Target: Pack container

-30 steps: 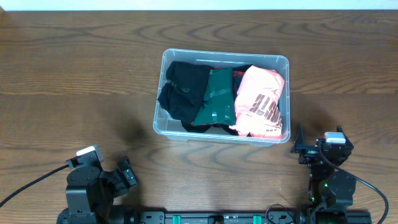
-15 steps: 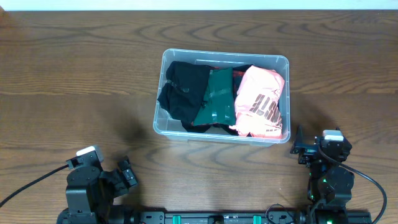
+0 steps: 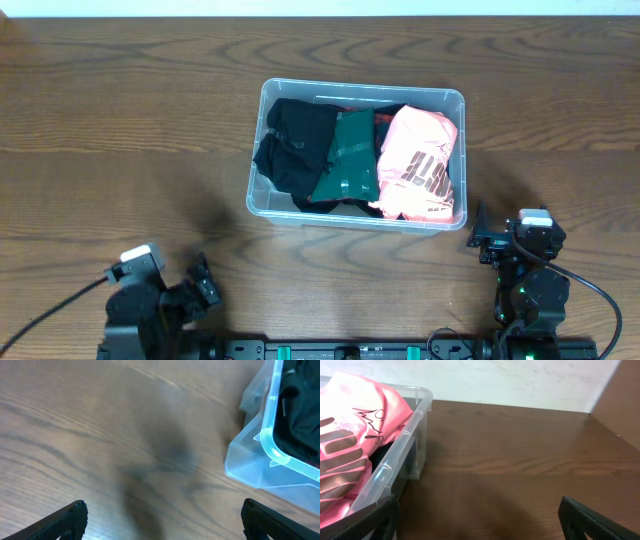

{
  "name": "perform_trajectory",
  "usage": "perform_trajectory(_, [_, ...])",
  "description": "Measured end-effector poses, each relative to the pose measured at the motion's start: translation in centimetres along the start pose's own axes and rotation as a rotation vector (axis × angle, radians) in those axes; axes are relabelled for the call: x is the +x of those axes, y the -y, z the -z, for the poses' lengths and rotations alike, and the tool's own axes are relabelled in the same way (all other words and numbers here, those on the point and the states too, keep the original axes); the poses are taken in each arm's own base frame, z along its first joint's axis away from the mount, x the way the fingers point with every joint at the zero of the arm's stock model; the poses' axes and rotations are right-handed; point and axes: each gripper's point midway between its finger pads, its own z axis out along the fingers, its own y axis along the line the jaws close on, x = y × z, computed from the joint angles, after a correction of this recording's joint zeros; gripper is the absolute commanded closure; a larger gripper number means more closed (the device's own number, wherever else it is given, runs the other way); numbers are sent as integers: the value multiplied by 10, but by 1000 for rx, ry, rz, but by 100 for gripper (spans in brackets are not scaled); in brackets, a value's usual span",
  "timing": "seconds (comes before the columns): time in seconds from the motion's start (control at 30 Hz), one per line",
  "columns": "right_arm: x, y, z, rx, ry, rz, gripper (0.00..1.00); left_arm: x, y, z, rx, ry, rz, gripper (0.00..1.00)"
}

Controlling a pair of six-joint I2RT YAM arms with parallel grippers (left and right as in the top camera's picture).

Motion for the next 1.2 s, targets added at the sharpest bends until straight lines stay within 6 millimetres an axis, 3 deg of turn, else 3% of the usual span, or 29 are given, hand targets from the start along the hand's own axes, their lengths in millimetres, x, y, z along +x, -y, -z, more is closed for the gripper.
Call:
perform_trajectory(0.13, [0,0,0,0,-1,0,1,-3,3,-14,39,112,-1,2])
perform_trajectory(0.37, [1,0,0,0,-2,0,1,-30,18,-61,107,353,-60,2])
perform_trajectory(0.53, [1,0,0,0,-4,0,1,-51,28,-78,147,539,-91,2])
perform_trajectory(0.6, [1,0,0,0,-3,0,1,-50,29,-87,151,575,-104,2])
perform_trajectory(1.2, [2,0,0,0,-5,0,1,-49,29,-89,146,581,-128,2])
